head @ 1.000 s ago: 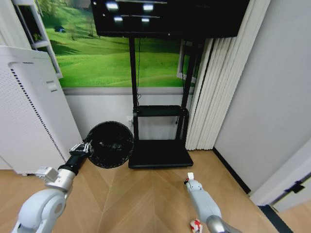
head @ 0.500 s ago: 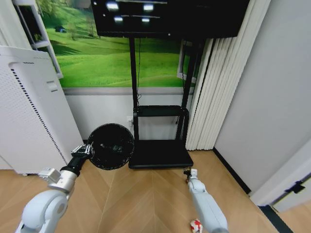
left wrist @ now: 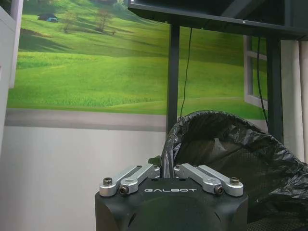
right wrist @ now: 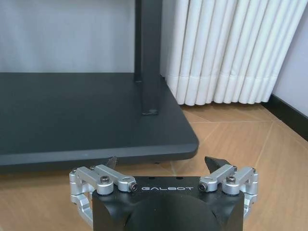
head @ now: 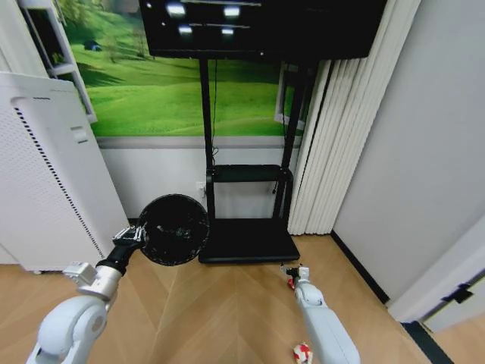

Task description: Pick up the trash bin and place the garbage on the floor into it.

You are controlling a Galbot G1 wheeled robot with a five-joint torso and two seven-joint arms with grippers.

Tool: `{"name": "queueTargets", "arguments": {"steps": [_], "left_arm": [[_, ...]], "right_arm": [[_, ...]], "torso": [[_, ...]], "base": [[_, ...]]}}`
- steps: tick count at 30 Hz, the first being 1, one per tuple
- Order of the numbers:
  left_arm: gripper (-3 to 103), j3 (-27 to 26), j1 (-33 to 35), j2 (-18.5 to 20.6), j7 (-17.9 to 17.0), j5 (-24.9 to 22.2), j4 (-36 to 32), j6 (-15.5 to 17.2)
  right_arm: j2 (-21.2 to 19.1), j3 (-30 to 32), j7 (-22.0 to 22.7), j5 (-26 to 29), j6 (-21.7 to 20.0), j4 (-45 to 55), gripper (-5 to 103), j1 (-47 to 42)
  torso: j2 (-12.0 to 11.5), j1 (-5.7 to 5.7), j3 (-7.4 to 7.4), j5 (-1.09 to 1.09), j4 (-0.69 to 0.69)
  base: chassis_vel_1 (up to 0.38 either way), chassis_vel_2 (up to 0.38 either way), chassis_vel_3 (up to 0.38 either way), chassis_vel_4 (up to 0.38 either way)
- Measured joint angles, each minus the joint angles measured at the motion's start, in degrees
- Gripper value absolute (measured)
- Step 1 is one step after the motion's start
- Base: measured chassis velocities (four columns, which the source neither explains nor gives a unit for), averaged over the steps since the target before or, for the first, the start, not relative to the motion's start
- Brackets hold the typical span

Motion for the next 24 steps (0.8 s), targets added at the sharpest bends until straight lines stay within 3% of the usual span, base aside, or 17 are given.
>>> {"name": "queueTargets", "arguments": {"steps": [14, 24], "left_arm": [[7, -0.13, -0.24, -0.10, 0.48, 0.18, 0.80, -0.16], [7, 0.17, -0.97, -0.15, 0.67, 0.27, 1.67, -0.20]], "right_arm": [[0.49, -0.07, -1.23, -1.06, 0.30, -1.36, 100, 0.94], [0.54, -0.07, -0.37, -1.65, 1.14, -1.88, 100, 1.43]], "torso": [[0.00, -0.01, 0.00, -0.01, 0.00], [0.00, 0.02, 0.01, 0.00, 0.01]], "base": [[-0.035, -0.040, 0.033, 0.031], [-0.114, 0.120, 0.117, -0.109]]}}
